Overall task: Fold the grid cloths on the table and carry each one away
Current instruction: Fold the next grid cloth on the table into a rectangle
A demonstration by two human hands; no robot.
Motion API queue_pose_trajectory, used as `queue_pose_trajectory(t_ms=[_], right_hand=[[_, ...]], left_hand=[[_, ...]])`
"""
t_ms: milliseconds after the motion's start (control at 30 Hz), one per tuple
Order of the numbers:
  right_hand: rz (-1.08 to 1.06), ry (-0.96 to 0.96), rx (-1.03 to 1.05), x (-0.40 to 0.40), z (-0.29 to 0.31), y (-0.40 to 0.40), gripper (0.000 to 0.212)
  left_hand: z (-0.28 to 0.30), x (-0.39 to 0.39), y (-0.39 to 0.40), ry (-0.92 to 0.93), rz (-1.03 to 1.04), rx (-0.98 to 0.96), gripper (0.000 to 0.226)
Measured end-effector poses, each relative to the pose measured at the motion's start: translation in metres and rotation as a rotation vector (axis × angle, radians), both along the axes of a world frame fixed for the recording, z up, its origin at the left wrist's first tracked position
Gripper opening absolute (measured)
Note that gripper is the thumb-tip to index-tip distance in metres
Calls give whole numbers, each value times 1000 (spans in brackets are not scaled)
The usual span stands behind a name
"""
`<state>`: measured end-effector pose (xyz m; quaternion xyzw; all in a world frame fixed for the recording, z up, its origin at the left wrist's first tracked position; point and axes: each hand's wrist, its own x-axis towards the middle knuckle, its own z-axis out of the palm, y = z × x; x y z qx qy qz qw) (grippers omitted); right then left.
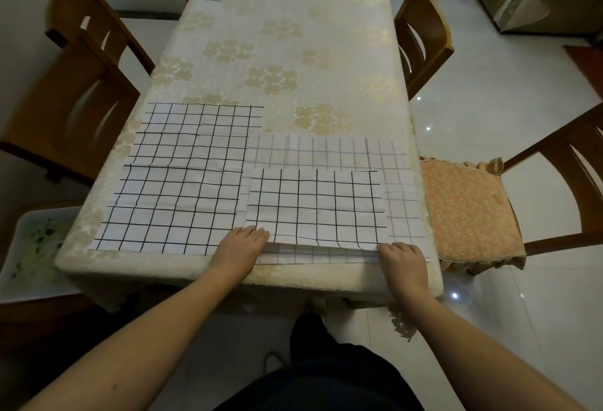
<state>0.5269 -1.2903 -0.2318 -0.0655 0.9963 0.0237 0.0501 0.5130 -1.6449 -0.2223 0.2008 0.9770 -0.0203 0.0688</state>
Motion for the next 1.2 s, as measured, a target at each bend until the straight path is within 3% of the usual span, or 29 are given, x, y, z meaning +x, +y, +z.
queue_pose_trajectory(t_ms=[167, 300, 500, 733, 933, 1067, 1200], right_hand=[[-93, -128, 43, 8, 7, 3, 29], [-85, -154, 56, 13, 7, 1, 34], [-16, -87, -62, 20, 7, -15, 41], [71, -184, -224, 5, 16, -55, 51], [203, -274, -203, -29, 10, -76, 57], [307, -300, -153, -54, 5, -83, 60], [316, -343, -155, -70, 0, -85, 59]], left_hand=[[-2, 7, -4, -58, 108, 47, 47], [-6, 11, -5, -63, 220, 154, 43], [-6, 12, -4, -203, 628, 703, 24], [4, 7, -7, -373, 846, 981, 35], [8, -12, -4, -474, 1036, 1292, 17], [10, -31, 3, -491, 1097, 1319, 8], [10, -45, 8, -511, 1144, 1245, 16]])
